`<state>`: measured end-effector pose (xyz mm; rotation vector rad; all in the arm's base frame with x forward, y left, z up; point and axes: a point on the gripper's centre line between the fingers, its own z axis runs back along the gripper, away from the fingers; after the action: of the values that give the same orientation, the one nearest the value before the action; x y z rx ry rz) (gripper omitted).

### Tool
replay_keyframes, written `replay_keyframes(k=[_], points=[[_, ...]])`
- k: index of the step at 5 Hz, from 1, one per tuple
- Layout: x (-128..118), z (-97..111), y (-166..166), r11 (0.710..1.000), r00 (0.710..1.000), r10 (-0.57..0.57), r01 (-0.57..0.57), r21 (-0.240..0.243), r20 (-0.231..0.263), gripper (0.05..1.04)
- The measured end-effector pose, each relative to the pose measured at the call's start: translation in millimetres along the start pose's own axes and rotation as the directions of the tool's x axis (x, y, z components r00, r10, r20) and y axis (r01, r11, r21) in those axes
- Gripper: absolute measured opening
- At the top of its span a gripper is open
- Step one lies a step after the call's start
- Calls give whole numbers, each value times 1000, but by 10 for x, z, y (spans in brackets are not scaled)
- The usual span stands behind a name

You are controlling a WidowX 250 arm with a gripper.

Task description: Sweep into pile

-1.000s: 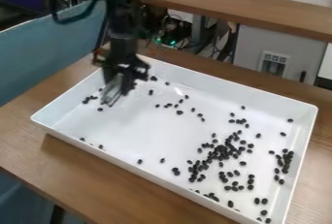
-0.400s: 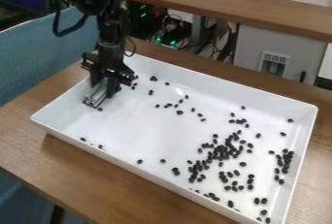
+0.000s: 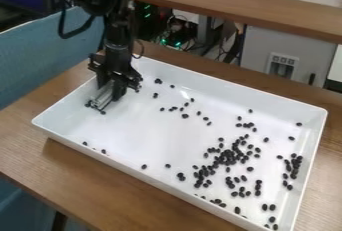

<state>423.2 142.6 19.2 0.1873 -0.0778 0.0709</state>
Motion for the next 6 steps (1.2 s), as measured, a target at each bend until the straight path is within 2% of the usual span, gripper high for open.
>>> replay_keyframes(k=[1,2,3,4,6], points=[[51,65,-453,995,995,-95,95,-28,-1,398],[-1,84,-782,986,987,-157,156,-54,-11,398],[-88,151,-1062,976,980,-199,199,-91,8,398],[-207,215,-1475,950,958,-285,287,-119,29,398],[-417,331,-2068,889,910,-407,415,-192,81,398]])
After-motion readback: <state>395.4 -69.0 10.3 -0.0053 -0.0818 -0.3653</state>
